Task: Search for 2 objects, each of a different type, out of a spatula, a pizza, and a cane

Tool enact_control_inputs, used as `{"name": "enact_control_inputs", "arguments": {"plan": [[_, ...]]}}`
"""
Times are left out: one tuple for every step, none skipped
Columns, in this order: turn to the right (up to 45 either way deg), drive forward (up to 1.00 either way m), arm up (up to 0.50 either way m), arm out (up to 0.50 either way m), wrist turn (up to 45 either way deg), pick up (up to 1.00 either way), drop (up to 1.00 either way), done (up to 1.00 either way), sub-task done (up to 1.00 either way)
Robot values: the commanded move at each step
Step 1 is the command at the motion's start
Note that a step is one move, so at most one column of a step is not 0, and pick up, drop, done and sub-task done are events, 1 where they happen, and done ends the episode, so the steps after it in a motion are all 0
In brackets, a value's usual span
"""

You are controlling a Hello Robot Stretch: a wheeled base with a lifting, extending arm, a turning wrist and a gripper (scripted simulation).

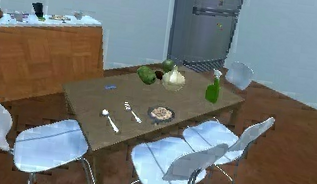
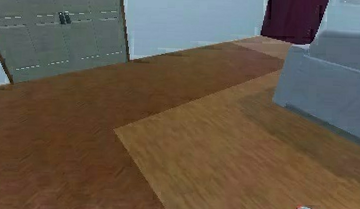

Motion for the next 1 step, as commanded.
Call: {"name": "enact_control_inputs", "arguments": {"plan": [[0.0,0.00,0.00,0.00,0.0,0.00,0.00,1.00,0.00]]}}
